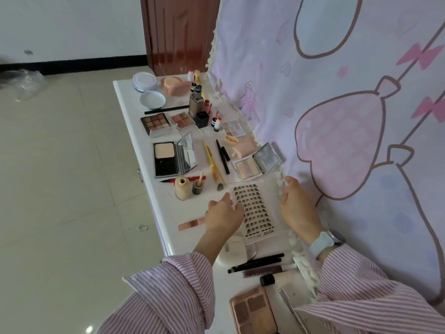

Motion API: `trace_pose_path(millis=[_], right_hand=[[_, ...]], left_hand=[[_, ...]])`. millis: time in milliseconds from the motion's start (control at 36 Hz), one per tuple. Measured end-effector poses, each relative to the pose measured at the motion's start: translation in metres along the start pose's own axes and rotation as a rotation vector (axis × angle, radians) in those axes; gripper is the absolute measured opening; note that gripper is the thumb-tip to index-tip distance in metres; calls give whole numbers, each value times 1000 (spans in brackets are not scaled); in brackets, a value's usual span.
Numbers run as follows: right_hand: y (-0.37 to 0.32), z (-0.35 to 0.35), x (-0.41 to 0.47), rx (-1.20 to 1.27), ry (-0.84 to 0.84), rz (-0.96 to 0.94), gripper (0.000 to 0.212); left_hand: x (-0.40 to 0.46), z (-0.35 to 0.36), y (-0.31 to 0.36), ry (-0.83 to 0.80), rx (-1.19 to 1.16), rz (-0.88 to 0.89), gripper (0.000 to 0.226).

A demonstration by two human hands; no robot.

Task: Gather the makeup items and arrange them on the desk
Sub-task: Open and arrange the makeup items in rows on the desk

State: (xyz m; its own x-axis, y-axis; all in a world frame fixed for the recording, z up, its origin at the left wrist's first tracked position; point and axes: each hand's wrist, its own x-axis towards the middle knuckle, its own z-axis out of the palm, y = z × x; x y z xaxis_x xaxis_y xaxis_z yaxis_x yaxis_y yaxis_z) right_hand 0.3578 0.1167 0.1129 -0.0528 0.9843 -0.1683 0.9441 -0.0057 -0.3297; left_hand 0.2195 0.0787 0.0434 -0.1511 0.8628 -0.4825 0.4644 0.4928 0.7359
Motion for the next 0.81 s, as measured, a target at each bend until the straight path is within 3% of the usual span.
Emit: trace_pose_path(millis=[222, 389, 806], right_hand=[[2, 1, 0, 76, 71, -54, 43], [-3, 5, -5, 124, 149, -116, 40], [-8, 13, -9, 85, 48, -143, 45]], left_hand=[[0, 3, -3, 62, -46, 69, 43], [4, 3, -8, 107, 62, 94, 54], [-16, 4, -25, 132, 228, 87, 29]])
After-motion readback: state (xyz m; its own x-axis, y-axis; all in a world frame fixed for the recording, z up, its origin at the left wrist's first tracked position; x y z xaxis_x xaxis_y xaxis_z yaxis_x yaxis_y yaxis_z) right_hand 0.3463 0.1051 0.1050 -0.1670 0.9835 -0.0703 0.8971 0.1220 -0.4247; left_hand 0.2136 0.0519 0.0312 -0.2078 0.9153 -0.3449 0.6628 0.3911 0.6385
